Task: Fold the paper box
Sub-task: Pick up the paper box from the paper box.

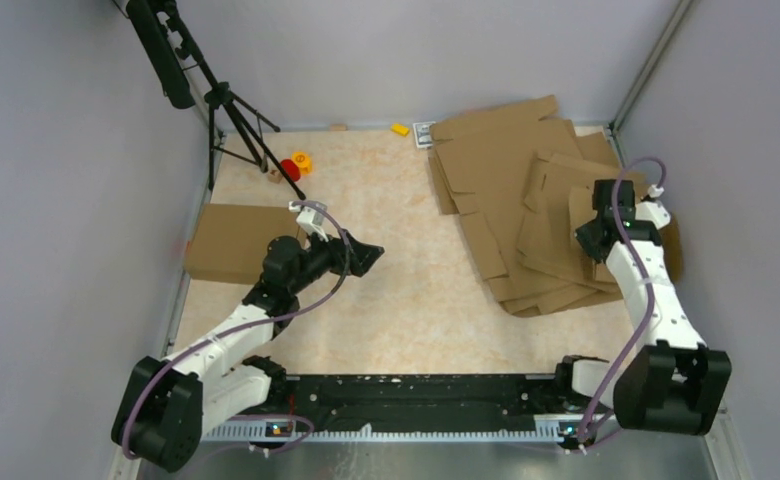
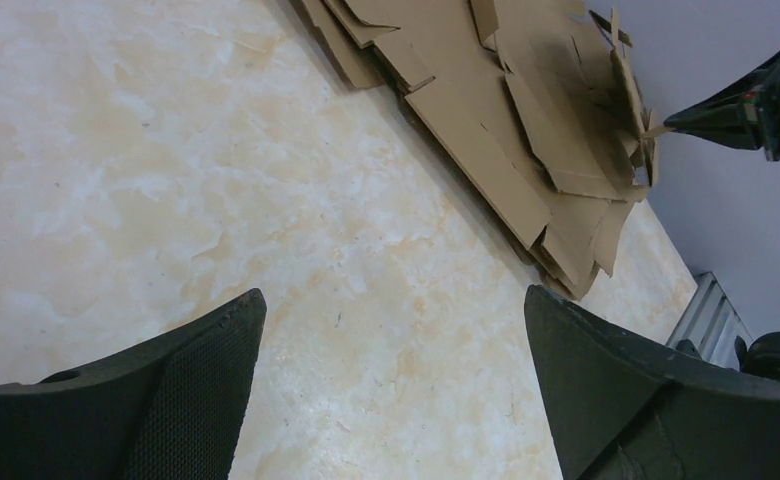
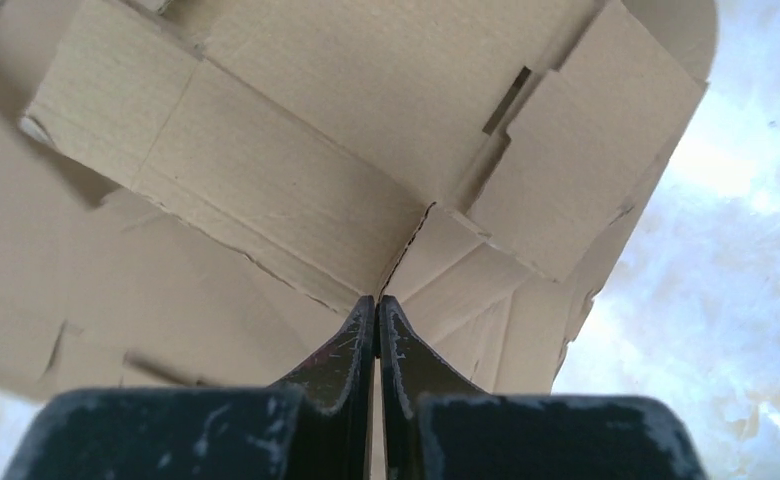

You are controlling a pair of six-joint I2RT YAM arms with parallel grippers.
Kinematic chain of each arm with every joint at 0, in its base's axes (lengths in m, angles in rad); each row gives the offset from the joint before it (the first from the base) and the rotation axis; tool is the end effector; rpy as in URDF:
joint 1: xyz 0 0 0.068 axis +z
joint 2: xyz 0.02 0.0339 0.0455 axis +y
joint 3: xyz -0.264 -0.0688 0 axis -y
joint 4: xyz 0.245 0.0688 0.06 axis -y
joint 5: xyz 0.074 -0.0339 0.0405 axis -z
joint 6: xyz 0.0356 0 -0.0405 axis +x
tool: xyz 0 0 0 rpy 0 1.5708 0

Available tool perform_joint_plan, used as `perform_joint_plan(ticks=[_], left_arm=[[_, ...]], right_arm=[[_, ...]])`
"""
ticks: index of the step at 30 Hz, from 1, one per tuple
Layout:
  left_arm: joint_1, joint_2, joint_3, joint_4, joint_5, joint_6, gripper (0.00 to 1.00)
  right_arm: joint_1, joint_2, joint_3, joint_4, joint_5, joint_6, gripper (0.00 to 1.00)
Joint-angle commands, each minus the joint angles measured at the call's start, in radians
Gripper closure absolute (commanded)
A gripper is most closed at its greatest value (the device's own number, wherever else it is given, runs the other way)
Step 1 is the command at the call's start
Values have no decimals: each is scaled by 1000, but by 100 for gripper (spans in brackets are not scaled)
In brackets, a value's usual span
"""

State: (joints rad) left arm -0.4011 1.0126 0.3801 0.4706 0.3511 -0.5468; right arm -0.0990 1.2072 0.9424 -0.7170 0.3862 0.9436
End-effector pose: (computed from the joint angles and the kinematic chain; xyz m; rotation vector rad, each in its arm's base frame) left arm 0.1971 -0.0969 0.2237 0.1403 1.8242 -0.9873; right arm 0.2352 -0.0368 0.2651 1.3463 2.0524 -0.1324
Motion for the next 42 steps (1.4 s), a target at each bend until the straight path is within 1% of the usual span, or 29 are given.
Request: perform_joint_plan(ticks=[1,5,8,9,11,13,14,17,20,22,23,26,28,30,32,36,42], left_arm=[[-4,12,34,41,14,5,1],[-4,16,33,45,13,4,1],[-4,21,34,46,16,2,1],[-3,23,34,48,17,2,1],[-3,27,34,48,15,4,1],[-5,31,35,49,14,4,1],[-4,34,36,49,15,4,1],[-4,42,39,52,23,-1,1],[-4,51,39,58,28,-6,1],[-4,61,39,64,31,-10,1],[-5,68,40,67,36,-12,1],[-5,88,43,77,57,-20,1],[-4,99,47,80,68,-24,1],[-5,111,49,84,78,-27,1],[-5,122,52,93,90,-32,1],[-4,136,55,97,103,-36,1],[-5,124,51,82,69,-25,1]], right_arm=[[47,-124,83,-78,-73,-27,100],[48,-181,214,-166,45,-60,100],[48,-178,314,-202,112,-96,100],[48,-174,346,-206,96,-111,100],[49,-168,385,-192,-18,-139,100],[59,-185,369,-98,-199,-206,100],[70,-205,339,-43,-266,-211,100],[106,-267,214,113,-415,-188,100],[180,-293,104,220,-496,-94,100],[259,-298,24,289,-515,-23,100],[331,-298,-33,336,-502,9,100],[505,-287,-126,458,-413,89,100],[592,-260,-150,506,-350,109,100],[635,-227,-150,556,-317,118,100],[646,-189,-129,609,-317,113,100],[650,-89,-7,630,-316,72,100],[661,22,167,693,-451,53,100]])
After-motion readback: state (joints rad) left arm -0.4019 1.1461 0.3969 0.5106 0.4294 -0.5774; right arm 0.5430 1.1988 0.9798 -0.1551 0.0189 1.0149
